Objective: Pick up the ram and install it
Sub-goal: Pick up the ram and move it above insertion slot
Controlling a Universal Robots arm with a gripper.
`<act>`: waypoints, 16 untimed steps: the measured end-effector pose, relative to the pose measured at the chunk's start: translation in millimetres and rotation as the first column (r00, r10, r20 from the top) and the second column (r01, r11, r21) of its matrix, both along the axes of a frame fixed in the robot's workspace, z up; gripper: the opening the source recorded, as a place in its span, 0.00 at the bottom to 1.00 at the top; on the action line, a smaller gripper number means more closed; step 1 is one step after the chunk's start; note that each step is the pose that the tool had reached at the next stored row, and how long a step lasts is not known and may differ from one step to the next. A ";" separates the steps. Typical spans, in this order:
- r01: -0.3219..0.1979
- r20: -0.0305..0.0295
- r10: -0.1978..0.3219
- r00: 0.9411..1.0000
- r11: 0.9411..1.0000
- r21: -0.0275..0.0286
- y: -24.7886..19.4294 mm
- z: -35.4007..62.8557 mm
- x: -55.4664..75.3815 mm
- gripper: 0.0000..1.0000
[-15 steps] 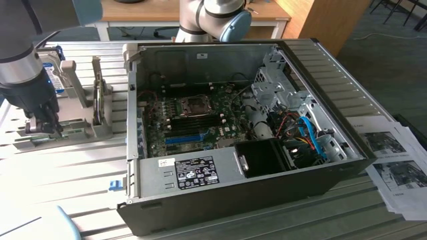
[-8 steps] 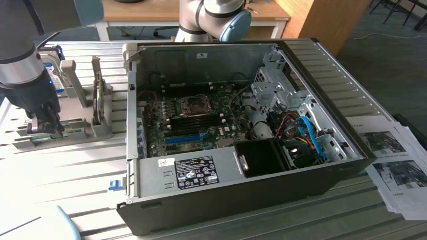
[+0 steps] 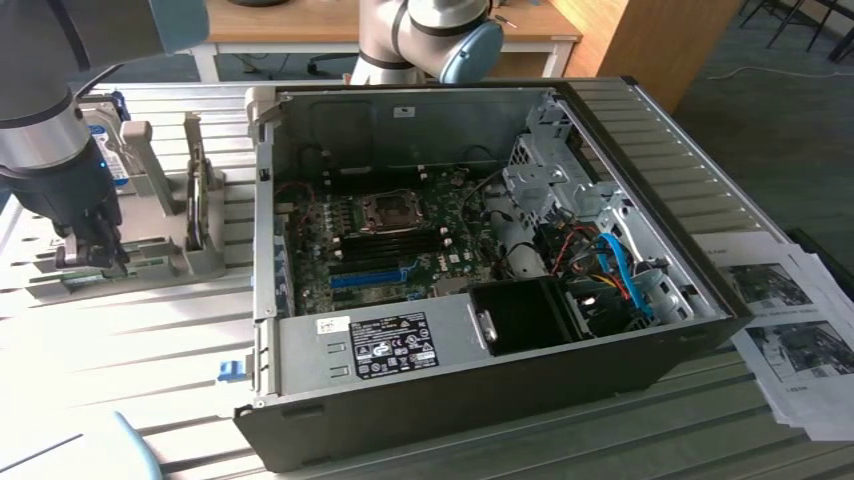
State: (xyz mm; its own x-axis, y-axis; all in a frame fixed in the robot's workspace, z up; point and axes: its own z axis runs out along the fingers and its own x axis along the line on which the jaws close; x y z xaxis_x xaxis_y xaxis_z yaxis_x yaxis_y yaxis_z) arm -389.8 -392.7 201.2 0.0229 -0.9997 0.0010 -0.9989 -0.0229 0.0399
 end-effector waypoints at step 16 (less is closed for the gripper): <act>0.000 0.000 0.000 1.000 1.000 0.000 0.0 0.0 0.0 0.11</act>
State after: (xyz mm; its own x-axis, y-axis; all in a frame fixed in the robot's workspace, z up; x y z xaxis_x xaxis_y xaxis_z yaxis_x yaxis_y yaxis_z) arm -389.8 -392.7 201.2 0.0229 -0.9997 0.0010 -0.9989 -0.0228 0.0399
